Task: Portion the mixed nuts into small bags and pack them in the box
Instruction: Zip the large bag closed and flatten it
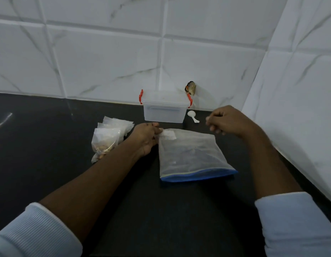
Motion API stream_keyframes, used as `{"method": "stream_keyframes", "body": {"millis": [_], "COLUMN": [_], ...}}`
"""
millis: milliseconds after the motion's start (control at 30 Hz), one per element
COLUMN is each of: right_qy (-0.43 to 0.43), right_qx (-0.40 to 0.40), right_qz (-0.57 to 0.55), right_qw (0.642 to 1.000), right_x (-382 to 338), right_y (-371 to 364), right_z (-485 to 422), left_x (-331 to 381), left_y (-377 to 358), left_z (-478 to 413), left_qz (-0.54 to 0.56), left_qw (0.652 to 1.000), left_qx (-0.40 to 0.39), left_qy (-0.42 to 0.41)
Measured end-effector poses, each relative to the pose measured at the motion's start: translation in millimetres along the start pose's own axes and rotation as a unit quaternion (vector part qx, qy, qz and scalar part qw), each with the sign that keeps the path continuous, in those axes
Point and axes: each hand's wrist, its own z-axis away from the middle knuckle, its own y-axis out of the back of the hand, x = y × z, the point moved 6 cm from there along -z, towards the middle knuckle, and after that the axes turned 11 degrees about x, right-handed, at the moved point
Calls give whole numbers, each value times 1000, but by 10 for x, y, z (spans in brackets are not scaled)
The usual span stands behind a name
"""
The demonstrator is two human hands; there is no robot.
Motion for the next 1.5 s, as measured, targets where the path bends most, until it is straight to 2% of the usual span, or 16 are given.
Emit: {"method": "stream_keyframes", "body": {"millis": [33, 100, 167, 300, 433, 567, 733, 1000, 1067, 1100, 1167, 1233, 1267, 1367, 1433, 1500], "right_qy": [-39, -121, -183, -240, -258, -240, -288, -241, -187, -131, -1, 97, 142, 244, 254, 249], "right_qx": [32, 19, -9, 37, 62, 119, 39, 161, 207, 214, 208, 121, 31, -243, -312, -335], "right_qz": [59, 94, 25, -115, -266, -295, -376, -328, -216, -114, 54, 54, 31, 37, 47, 54], "right_qw": [997, 988, 983, 963, 927, 917, 880, 899, 936, 961, 977, 986, 989, 938, 914, 907], "right_x": [151, 387, 488, 560, 642, 701, 699, 875, 870, 772, 407, -40, -287, -838, -1003, -1049], "right_y": [-32, -195, -363, -445, -451, -373, -521, -457, -374, -329, -294, -353, -440, -781, -901, -965], "right_z": [-58, -68, -30, -111, -193, -229, -179, -303, -321, -300, -190, -8, 136, 665, 894, 982], "left_x": [-11, -31, -41, -15, 10, 73, 77, 57, 43, 36, 28, 20, 12, 3, 12, 21], "left_y": [-9, -42, -65, -73, -21, -6, -15, 47, 63, 68, 76, 93, 100, 112, 121, 103], "left_z": [-7, -13, -9, -1, -31, 3, 18, -41, -26, -16, -16, -46, -63, -104, -104, -142], "left_qz": [12, 41, 65, 69, 41, -2, 11, 8, 9, 14, 22, 14, 10, -9, -37, -47], "left_qw": [1000, 999, 997, 997, 998, 995, 996, 995, 995, 995, 994, 994, 994, 994, 992, 994], "left_qx": [-5, -21, -27, -31, -2, 25, -20, 15, 31, 38, 49, 60, 61, 69, 86, 86], "left_qy": [6, 24, 33, 18, -37, -100, -81, -98, -93, -92, -92, -91, -91, -87, -79, -58]}}
